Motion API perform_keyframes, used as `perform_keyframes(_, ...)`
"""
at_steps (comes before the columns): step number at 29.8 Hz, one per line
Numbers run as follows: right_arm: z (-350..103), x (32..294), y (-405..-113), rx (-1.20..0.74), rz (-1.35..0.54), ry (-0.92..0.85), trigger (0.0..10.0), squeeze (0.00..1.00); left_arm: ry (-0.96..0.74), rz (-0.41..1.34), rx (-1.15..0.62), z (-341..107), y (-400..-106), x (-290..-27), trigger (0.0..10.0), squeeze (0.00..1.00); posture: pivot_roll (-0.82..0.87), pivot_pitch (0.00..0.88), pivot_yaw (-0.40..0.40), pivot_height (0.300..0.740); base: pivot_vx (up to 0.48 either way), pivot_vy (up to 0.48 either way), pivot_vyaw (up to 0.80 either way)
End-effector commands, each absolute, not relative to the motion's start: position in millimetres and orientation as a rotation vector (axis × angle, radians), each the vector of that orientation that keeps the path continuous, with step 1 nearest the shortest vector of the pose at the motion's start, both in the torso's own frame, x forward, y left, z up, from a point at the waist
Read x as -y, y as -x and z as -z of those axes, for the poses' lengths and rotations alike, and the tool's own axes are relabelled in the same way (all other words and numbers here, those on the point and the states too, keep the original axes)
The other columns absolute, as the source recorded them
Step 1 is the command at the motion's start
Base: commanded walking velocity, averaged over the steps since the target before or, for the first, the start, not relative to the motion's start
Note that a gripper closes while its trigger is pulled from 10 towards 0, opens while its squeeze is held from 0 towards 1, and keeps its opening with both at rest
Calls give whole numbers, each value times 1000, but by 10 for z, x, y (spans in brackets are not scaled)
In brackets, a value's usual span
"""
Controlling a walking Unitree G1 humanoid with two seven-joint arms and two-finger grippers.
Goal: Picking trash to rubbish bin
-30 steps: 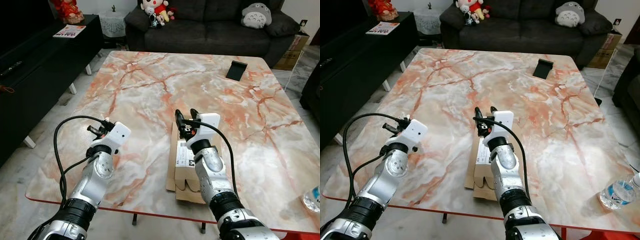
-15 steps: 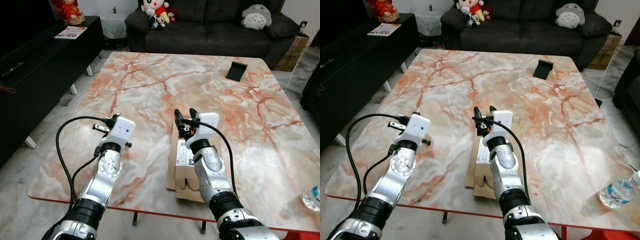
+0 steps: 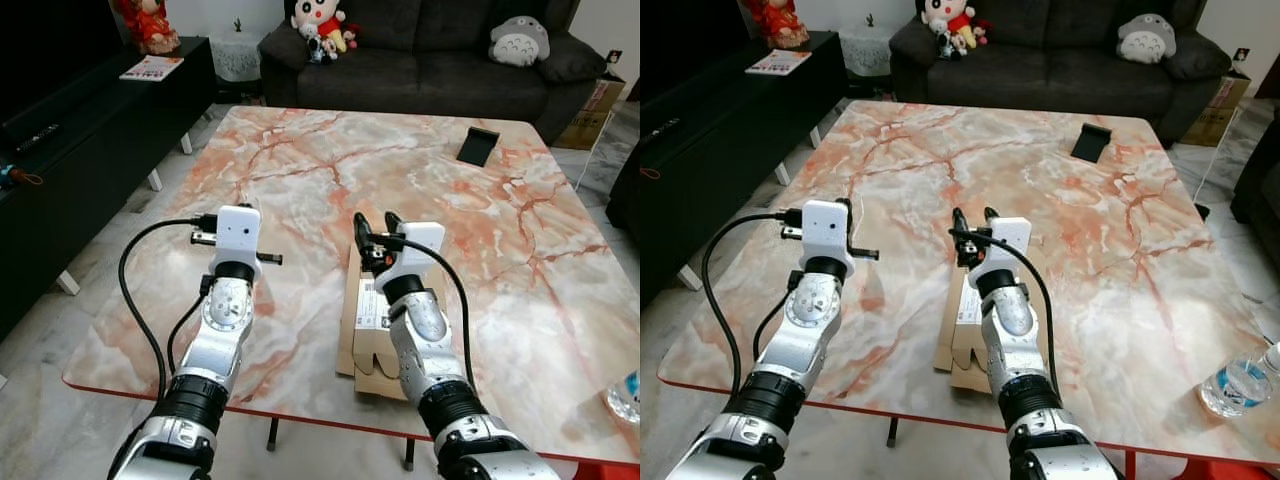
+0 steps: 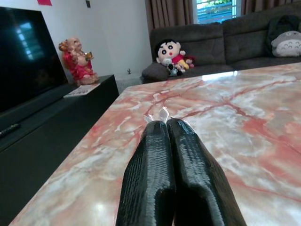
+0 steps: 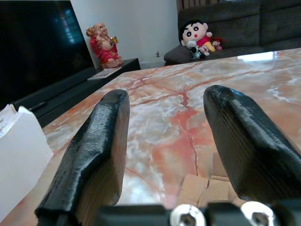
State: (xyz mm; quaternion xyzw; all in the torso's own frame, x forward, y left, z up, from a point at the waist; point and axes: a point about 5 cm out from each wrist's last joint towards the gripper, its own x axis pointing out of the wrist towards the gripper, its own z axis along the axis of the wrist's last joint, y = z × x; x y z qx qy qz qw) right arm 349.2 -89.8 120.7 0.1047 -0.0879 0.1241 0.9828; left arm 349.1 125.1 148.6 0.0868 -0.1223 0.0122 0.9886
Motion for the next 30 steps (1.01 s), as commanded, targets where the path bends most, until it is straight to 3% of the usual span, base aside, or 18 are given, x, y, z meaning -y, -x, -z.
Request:
perform_keyframes(1,-1287,878,-3498,217,-251,-206,10000,0,-185,-28,232,-1417,-3474,-1327,10000,0,-19,6,-8,740,0,0,0)
perform_keyframes(12,-1303,925,-3512,226,-240,-196,10000,0,-206,-22,279,-1478,-3475,-1445,10000,0,-15,13,-6,740,0,0,0)
perform_keyframes(30,-1274,930,-3494,218,-236,-191,10000,0,-224,-18,302,-1488,-3450,-1478,10000,0,-17,24,-3,740,-280,0,0)
